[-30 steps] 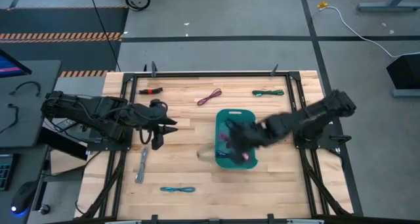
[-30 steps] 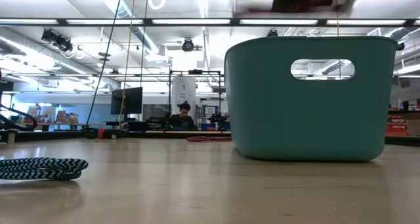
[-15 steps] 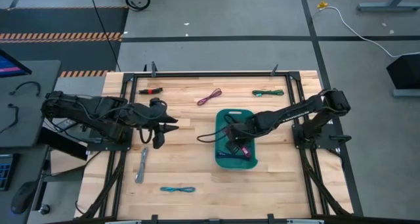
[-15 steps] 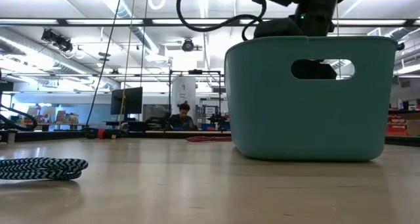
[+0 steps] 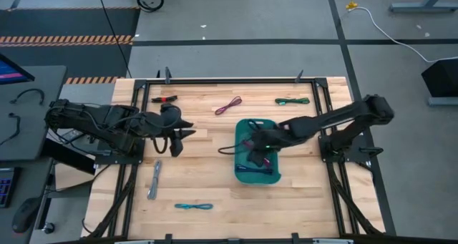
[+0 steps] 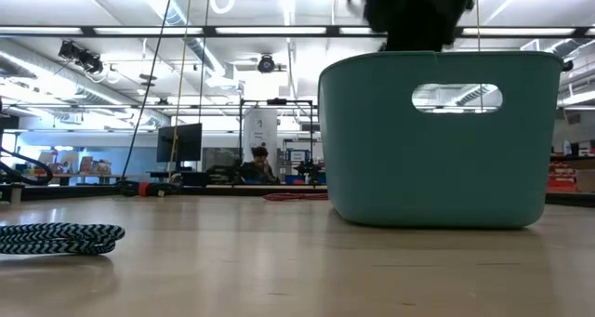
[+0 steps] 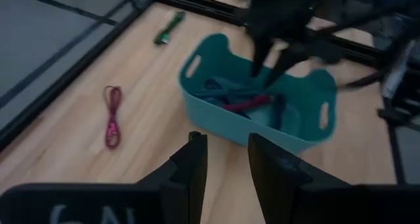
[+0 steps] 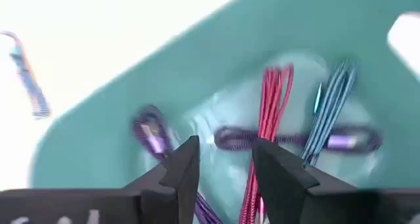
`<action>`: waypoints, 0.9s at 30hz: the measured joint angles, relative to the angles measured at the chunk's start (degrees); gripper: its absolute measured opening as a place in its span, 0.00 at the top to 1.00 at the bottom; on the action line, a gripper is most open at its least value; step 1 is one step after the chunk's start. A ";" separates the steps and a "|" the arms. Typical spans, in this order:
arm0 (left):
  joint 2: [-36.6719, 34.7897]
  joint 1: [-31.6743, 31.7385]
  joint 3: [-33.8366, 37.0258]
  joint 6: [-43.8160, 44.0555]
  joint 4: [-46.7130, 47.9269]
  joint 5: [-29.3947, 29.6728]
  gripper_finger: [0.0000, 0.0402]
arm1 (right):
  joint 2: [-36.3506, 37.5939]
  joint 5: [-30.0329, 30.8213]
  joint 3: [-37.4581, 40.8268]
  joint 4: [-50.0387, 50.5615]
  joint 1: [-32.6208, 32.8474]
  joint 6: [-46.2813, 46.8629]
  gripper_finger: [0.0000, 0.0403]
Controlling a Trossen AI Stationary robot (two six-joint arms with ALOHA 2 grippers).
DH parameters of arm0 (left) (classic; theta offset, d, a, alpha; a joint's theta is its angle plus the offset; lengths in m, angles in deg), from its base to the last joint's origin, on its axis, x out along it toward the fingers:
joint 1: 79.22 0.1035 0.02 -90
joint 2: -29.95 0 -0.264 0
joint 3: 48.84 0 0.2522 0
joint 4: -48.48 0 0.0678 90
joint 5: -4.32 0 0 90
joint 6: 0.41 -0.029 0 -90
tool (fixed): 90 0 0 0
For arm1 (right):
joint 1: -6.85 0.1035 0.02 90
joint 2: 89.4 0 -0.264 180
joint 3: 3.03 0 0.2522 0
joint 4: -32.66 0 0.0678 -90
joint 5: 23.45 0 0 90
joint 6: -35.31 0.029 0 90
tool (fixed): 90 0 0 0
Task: Pick and place USB-C Cables
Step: Put the gray USB cable into the light green bin
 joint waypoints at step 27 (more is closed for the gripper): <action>14.60 -6.27 0.38 72.03 42.34 -21.48 0.68 | 25.07 21.57 -0.04 1.25 3.23 -23.45 0.66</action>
